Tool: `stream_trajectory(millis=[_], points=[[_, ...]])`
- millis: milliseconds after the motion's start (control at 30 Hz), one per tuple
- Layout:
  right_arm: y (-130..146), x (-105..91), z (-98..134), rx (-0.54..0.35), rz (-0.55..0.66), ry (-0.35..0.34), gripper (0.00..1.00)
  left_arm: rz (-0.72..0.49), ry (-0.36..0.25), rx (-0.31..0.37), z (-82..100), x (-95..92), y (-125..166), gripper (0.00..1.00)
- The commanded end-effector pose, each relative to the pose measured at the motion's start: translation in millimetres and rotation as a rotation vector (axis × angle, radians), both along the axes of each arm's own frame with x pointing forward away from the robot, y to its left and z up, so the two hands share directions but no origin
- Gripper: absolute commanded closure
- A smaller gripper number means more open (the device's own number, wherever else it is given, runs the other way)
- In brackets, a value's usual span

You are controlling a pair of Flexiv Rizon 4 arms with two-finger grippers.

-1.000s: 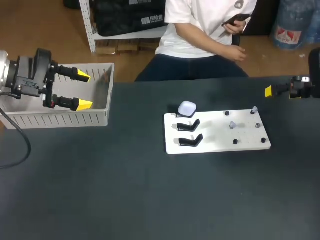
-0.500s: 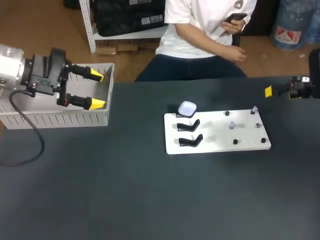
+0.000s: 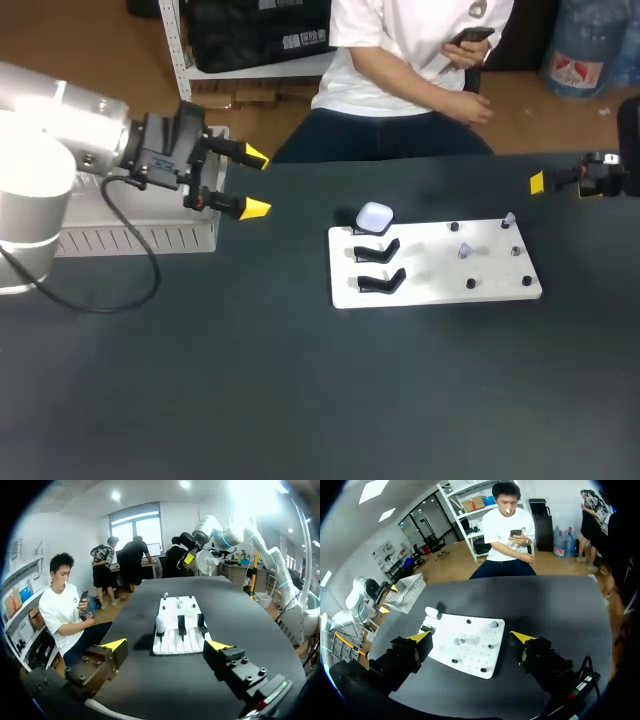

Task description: Pick up each earbud case from the left stands, insert the matching earbuds, close the lid, and place the case in the box.

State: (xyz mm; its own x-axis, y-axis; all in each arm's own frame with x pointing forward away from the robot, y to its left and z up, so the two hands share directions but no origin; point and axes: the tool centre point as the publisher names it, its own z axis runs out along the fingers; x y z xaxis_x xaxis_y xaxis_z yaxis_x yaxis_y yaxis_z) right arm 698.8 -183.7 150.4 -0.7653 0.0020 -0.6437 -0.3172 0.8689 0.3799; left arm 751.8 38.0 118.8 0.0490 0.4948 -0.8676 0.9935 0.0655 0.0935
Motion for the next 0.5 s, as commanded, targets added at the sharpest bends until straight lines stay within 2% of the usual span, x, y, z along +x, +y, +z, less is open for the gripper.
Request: stream_trajectory(millis=[33,100,267,433,500], points=[[-1,0.8,-1,0.002,0.003,0.000,0.00,-0.006,0.028,0.016,-19.5,12.4,-30,0.00],[-1,0.8,-1,0.002,0.003,0.000,0.00,0.009,0.023,0.027,-25.0,11.1,-36,0.00],[-1,0.8,-1,0.002,0.003,0.000,0.00,0.040,0.022,0.007,-37.4,8.6,-49,0.00],[-1,0.8,-1,0.002,0.003,0.000,0.00,0.038,0.073,-0.018,-47.6,10.5,-58,0.00],[-1,0.8,-1,0.002,0.003,0.000,0.00,0.038,0.073,-0.018,-47.6,10.5,-58,0.00]])
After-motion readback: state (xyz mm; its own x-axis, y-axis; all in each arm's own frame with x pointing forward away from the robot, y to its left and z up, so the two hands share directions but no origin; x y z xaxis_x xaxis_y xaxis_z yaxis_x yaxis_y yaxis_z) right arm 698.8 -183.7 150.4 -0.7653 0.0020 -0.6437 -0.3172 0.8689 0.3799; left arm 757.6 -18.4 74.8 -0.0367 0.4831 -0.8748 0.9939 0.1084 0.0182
